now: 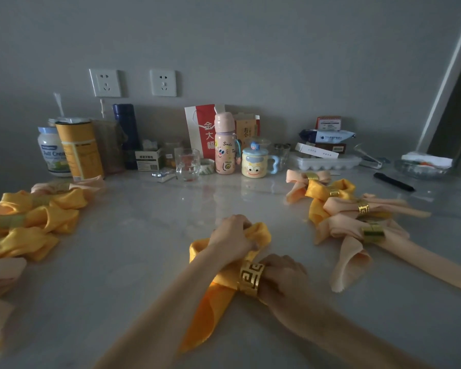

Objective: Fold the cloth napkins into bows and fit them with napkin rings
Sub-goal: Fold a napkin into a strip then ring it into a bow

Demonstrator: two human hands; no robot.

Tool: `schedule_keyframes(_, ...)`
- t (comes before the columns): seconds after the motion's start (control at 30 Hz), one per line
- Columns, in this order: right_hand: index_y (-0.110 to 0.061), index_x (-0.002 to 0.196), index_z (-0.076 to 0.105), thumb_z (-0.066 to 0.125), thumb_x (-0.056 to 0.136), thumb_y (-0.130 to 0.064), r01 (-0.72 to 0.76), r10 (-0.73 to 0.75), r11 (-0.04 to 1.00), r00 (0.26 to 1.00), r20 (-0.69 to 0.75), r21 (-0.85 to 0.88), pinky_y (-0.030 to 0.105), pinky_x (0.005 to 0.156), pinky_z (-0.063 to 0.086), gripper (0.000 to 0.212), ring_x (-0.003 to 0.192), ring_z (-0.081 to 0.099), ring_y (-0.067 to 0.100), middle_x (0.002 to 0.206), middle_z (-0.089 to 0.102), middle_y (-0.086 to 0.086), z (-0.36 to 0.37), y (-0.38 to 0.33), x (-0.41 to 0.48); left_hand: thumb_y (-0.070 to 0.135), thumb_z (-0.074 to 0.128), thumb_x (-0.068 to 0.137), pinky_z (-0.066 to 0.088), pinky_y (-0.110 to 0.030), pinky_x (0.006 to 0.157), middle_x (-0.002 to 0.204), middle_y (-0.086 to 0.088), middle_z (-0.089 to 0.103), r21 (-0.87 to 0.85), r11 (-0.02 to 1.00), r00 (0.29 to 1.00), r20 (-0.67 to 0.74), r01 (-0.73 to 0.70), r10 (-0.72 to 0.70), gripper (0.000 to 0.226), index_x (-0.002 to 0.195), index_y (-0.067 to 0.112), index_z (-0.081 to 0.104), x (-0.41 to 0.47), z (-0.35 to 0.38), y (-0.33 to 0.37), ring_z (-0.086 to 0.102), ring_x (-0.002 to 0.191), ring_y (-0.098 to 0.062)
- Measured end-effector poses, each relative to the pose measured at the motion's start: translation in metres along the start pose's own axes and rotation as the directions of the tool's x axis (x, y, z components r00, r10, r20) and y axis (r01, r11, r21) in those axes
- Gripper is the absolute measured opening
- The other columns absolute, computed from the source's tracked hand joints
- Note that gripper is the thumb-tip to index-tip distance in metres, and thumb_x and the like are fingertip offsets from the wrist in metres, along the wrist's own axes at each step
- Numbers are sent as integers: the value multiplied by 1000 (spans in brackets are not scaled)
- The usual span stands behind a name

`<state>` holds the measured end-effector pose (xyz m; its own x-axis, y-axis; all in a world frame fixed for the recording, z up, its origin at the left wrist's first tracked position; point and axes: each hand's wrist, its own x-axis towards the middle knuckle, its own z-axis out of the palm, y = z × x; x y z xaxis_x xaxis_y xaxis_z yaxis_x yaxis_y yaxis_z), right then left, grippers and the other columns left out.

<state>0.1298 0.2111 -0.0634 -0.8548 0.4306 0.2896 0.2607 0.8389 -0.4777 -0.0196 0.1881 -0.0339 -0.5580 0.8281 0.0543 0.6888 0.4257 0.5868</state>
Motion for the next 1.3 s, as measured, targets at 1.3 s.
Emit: schedule_keyframes(1.3,5,91,71,57,79,11,-131,136,972,991,-13,193,25,83,44,19,92,56,17,98,60,6,-31,-4,26,30,65,84,35,-24,87,113,3,57,63,857,857,-27,-512,514,38,120,23,55,-69,-17,-1,52,106,-16)
